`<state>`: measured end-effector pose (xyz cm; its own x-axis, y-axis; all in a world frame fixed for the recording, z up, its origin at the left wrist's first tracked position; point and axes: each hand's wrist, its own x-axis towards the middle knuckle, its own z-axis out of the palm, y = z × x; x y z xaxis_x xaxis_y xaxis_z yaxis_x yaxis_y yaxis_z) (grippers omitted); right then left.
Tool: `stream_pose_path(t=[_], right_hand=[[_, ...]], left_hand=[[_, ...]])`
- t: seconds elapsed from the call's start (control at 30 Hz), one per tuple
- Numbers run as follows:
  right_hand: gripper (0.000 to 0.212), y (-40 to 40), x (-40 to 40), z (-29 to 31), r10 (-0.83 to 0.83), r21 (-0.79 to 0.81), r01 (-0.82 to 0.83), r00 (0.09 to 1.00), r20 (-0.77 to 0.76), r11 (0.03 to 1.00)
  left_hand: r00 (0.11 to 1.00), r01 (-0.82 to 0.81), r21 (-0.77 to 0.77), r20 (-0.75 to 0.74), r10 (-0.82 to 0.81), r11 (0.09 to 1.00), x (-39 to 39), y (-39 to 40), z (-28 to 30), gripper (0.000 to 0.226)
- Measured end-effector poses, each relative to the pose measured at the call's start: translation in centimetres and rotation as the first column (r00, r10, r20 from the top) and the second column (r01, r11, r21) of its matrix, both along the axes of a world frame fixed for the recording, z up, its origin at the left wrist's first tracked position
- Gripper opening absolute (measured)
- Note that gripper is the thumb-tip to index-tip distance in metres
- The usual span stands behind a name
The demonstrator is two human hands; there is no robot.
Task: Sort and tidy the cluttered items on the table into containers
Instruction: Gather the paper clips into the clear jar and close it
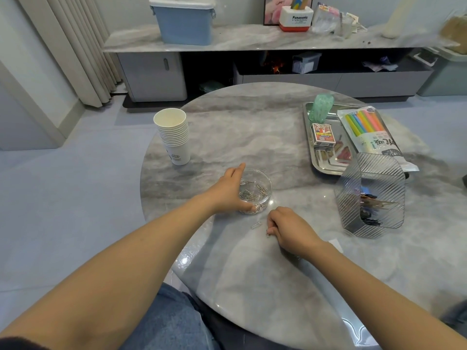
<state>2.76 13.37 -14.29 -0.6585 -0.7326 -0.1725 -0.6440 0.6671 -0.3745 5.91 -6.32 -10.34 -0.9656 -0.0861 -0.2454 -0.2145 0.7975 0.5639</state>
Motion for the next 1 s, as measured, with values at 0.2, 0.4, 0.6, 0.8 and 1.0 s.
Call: stream_pose_path(t=[0.2, 0.4, 0.6, 0.8, 1.0], right_hand=[[0.006, 0.6, 0.7, -0.5, -0.025, -0.080, 0.026, 1.000, 0.008, 0.997], [0.010, 1.5, 1.3, -1.4, -0.021, -0.094, -0.002, 0.971, -0.240, 0.996], [0.010, 1.1, 1.1, -0.5, -0.073, -0.123, 0.043, 0.967, -0.245, 0.991], [0.006, -3.2, -0.8, 3.4, -0.230, -0.430, 0.187, 0.972, -0.051, 0.883], [0.016, -4.8, -2.1, 4.7, -0.225, -0.438, 0.202, 0.974, 0.000, 0.876]], left_hand=[[1.000, -0.001, -0.003, -0.001, 0.001, 1.000, 0.0, 0.0, 0.0, 0.116], [1.000, 0.002, -0.005, -0.004, -0.002, 1.000, 0.2, 0.1, 0.1, 0.114], [1.000, 0.005, -0.006, 0.000, -0.005, 1.000, 0.2, 0.1, 0.0, 0.115], [1.000, -0.001, -0.005, -0.007, 0.001, 1.000, 0.2, 0.0, -0.1, 0.115], [1.000, 0.005, 0.007, -0.002, -0.005, 1.000, 0.0, 0.0, 0.0, 0.115]])
